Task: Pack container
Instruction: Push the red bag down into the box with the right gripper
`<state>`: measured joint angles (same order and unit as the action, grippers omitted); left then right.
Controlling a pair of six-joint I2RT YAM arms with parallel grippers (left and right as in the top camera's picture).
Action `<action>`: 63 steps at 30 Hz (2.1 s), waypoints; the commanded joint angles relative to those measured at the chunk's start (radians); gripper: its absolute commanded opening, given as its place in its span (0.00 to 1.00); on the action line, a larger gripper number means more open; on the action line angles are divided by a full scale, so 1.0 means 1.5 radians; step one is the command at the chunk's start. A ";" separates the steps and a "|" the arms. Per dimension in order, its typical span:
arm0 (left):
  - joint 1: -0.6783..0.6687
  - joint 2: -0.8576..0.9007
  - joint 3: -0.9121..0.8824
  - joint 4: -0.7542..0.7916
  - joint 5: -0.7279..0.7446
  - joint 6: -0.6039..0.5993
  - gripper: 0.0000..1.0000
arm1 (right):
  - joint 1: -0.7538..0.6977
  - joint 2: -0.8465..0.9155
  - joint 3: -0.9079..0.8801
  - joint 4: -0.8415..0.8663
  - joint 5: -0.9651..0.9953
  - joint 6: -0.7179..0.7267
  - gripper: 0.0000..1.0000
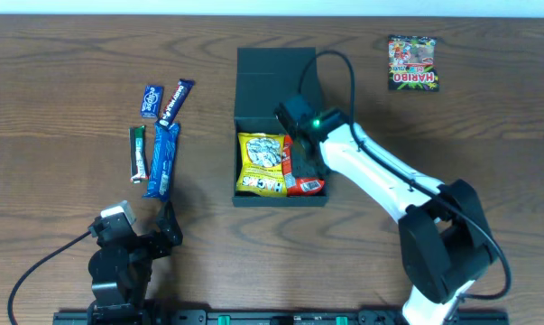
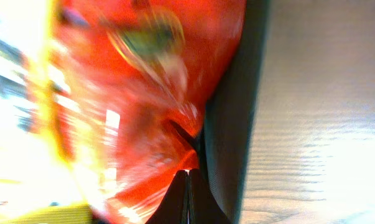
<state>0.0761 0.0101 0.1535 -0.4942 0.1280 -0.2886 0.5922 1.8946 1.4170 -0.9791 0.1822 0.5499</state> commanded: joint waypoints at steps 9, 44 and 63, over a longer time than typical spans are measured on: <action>0.002 -0.004 -0.010 -0.002 0.002 -0.003 0.95 | 0.001 -0.007 0.080 0.060 0.056 -0.041 0.01; 0.002 -0.004 -0.010 -0.002 -0.001 -0.003 0.95 | -0.016 0.051 0.149 0.017 0.109 -0.079 0.01; 0.002 -0.004 -0.010 -0.002 0.000 -0.003 0.95 | -0.019 0.163 0.118 -0.011 0.087 -0.093 0.01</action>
<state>0.0761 0.0101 0.1535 -0.4938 0.1276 -0.2886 0.5724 2.1048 1.6020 -0.9939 0.3077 0.4290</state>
